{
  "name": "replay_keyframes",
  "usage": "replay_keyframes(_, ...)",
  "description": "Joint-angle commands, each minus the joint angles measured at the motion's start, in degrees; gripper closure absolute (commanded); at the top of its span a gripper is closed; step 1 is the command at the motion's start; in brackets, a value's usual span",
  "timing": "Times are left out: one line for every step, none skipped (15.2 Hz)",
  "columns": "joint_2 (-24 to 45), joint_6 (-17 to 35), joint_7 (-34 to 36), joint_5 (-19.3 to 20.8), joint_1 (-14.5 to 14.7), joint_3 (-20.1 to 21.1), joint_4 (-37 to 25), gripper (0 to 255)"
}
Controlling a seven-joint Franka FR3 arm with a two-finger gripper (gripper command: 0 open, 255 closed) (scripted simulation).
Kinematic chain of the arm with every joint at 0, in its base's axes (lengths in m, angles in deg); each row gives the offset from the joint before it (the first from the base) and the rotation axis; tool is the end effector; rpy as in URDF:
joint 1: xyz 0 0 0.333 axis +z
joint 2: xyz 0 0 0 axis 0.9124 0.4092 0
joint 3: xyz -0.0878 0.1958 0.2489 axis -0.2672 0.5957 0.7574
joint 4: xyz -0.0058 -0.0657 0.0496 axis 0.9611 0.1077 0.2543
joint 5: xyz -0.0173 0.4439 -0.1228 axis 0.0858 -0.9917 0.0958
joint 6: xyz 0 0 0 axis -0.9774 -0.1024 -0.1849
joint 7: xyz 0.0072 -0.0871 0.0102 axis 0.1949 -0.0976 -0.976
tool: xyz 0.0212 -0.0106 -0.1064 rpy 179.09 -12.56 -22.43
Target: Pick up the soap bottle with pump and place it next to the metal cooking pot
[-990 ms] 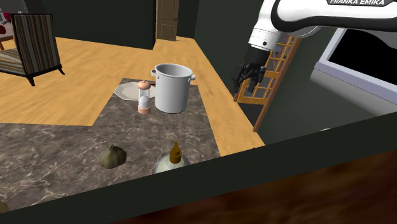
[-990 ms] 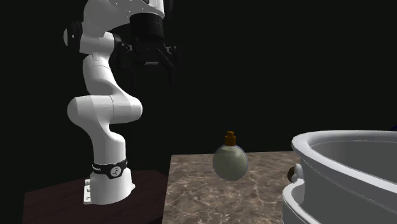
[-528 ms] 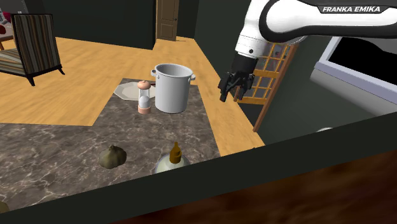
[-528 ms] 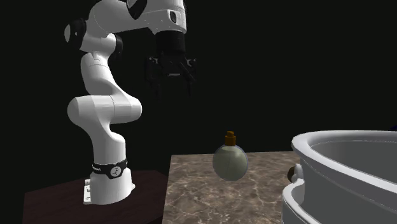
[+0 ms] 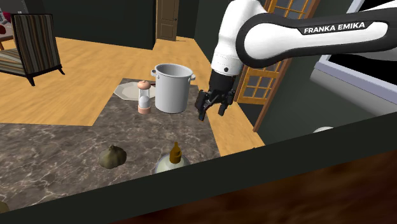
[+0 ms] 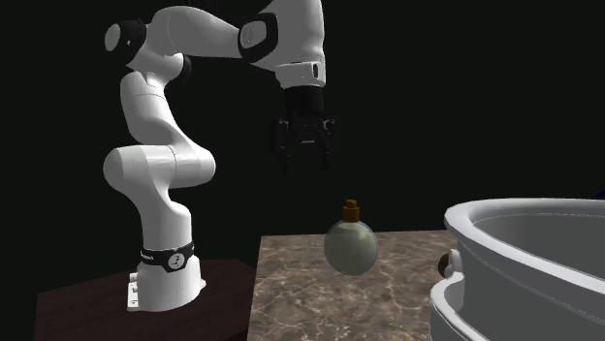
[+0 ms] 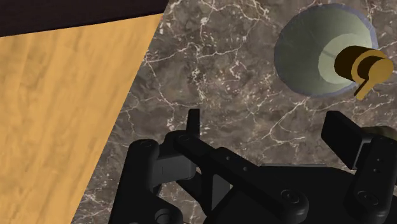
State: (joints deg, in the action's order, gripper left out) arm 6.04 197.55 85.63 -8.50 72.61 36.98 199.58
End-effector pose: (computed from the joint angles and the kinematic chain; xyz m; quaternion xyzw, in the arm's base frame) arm 0.3969 0.1704 0.4761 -0.9962 0.0792 0.0080 0.0342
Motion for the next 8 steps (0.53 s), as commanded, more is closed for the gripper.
replay_keyframes(2.3,2.1,2.6,-0.9,1.0,2.8,-0.6,0)
replay_keyframes(3.6,3.2,3.8,-1.2,1.4,4.1,-0.9,0)
replay_keyframes(4.9,4.2,5.0,-1.4,1.7,5.4,-1.2,0)
replay_keyframes(6.4,5.3,6.1,-1.5,2.0,6.7,-1.7,0)
replay_keyframes(7.8,6.4,7.4,-1.5,2.3,8.0,-2.2,0)
replay_keyframes(9.4,7.4,8.6,-1.5,2.5,9.3,-2.8,0)
replay_keyframes(11.0,8.4,9.9,-1.3,2.7,10.6,-3.4,0)
replay_keyframes(12.6,9.5,11.3,-1.1,2.9,11.9,-4.1,0)
